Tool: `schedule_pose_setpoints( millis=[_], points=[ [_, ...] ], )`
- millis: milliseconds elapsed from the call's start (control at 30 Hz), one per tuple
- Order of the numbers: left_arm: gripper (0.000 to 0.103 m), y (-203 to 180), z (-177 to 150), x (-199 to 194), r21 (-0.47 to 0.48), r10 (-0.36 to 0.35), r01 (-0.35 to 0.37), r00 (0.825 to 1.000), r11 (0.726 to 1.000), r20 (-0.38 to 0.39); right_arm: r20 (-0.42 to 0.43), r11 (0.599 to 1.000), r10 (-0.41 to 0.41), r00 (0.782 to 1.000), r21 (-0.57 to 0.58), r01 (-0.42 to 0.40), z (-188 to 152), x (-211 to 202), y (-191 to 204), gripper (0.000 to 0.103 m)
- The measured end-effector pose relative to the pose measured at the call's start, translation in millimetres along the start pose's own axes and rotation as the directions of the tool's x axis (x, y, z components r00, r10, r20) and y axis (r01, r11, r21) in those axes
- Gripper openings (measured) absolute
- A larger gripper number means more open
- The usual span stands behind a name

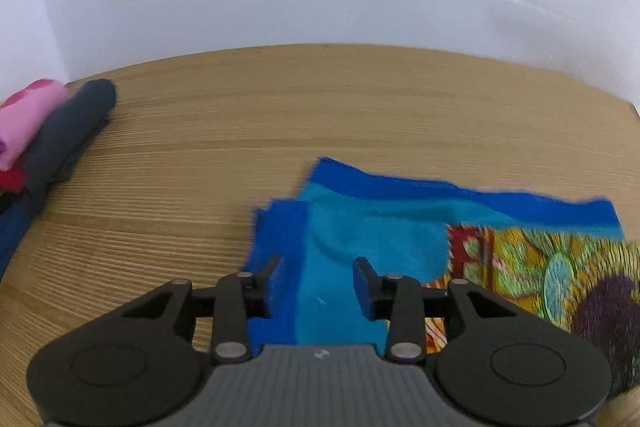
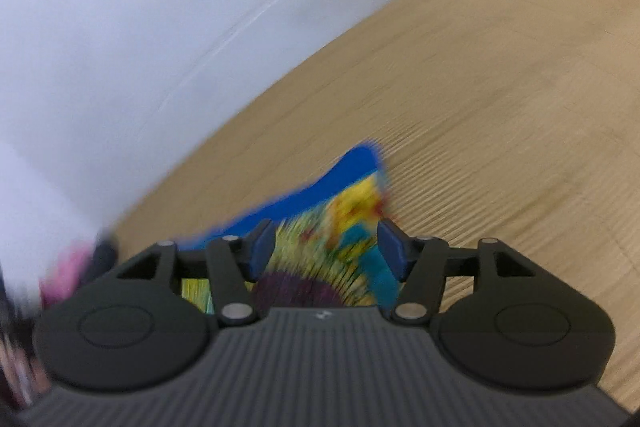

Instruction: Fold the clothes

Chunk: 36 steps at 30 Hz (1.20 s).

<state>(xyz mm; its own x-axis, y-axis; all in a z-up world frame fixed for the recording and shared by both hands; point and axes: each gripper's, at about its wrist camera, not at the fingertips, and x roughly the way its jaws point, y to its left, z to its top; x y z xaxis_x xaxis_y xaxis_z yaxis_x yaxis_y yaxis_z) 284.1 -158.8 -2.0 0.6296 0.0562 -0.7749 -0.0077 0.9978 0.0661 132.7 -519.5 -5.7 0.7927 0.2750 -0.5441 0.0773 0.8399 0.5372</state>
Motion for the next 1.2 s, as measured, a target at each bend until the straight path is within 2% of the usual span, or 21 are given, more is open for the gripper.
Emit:
schedule_pose_setpoints(
  millis=[33, 133, 200, 267, 400, 533, 667, 733, 767, 800, 833, 867, 900, 1000, 1067, 1133, 1200],
  points=[
    [0.04, 4, -6, -1, -0.009, 0.011, -0.011, 1.0, 1.0, -0.01, -0.017, 0.999, -0.012, 1.0, -0.035, 0.011, -5, 3, 5, 0.058],
    [0.04, 15, -23, -5, -0.034, 0.042, -0.044, 0.998, 0.998, -0.04, -0.015, 0.996, -0.084, 0.996, 0.009, 0.084, -21, -11, -4, 0.06],
    [0.04, 23, -35, -8, -0.05, 0.063, -0.066, 0.996, 0.997, -0.061, -0.058, 0.996, -0.075, 0.996, 0.038, 0.077, -31, -25, -16, 0.06],
    [0.04, 31, -46, -11, -0.066, 0.083, -0.089, 0.993, 0.994, -0.082, -0.109, 0.998, -0.067, 0.992, 0.011, 0.068, -40, -38, -22, 0.06],
    [0.047, 41, -66, -17, -0.054, 0.024, -0.029, 0.995, 0.998, -0.096, -0.143, 0.996, -0.064, 0.988, -0.064, 0.055, -51, -47, -25, 0.06],
    [0.047, 37, -74, -6, -0.063, 0.004, -0.01, 0.995, 0.998, -0.096, -0.156, 0.997, -0.052, 0.986, -0.072, 0.041, -52, -40, -18, 0.06],
    [0.047, 33, -83, 9, -0.077, -0.018, 0.01, 0.995, 0.997, -0.101, -0.144, 0.992, -0.075, 0.987, -0.116, 0.058, -60, -26, -9, 0.06],
    [0.044, 34, -85, 15, -0.108, -0.048, 0.038, 0.995, 0.993, -0.092, -0.129, 0.989, -0.078, 0.989, -0.134, 0.06, -63, -24, -6, 0.06],
    [0.039, 34, -86, 17, -0.121, -0.057, 0.047, 0.995, 0.992, -0.086, -0.122, 0.988, -0.077, 0.99, -0.14, 0.059, -65, -21, -4, 0.06],
    [0.023, 34, -86, 19, -0.134, -0.067, 0.056, 0.995, 0.989, -0.08, -0.114, 0.988, -0.072, 0.991, -0.143, 0.055, -67, -17, -3, 0.06],
    [0.015, 35, -85, 18, -0.15, -0.071, 0.06, 0.995, 0.987, -0.075, -0.104, 0.988, -0.063, 0.993, -0.147, 0.047, -68, -15, -2, 0.053],
    [0.008, 35, -82, 17, -0.166, -0.069, 0.057, 0.995, 0.984, -0.069, -0.103, 0.988, -0.054, 0.993, -0.149, 0.038, -69, -13, -1, 0.041],
    [0.005, 36, -78, 14, -0.178, -0.066, 0.055, 0.996, 0.982, -0.058, -0.114, 0.989, -0.049, 0.992, -0.145, 0.032, -69, -10, 2, 0.015],
    [0.002, 42, -67, -13, -0.123, -0.004, 0.002, 1.0, 0.992, -0.021, -0.071, 0.991, -0.036, 0.997, -0.131, 0.027, -51, -23, 11, 0.013],
    [0.001, 47, -62, -31, -0.077, 0.038, -0.038, 0.999, 0.996, -0.002, -0.037, 0.984, -0.04, 0.999, -0.174, 0.033, -37, -40, 15, 0.011],
    [0.0, 58, -65, -43, -0.029, 0.113, -0.113, 0.994, 0.993, -0.007, -0.014, 0.975, -0.058, 0.998, -0.215, 0.053, -27, -54, 17, 0.01],
    [0.0, 74, -74, -41, -0.016, 0.176, -0.177, 0.983, 0.984, -0.046, -0.01, 0.971, -0.103, 0.995, -0.218, 0.098, -28, -56, 13, 0.01]
  ],
)
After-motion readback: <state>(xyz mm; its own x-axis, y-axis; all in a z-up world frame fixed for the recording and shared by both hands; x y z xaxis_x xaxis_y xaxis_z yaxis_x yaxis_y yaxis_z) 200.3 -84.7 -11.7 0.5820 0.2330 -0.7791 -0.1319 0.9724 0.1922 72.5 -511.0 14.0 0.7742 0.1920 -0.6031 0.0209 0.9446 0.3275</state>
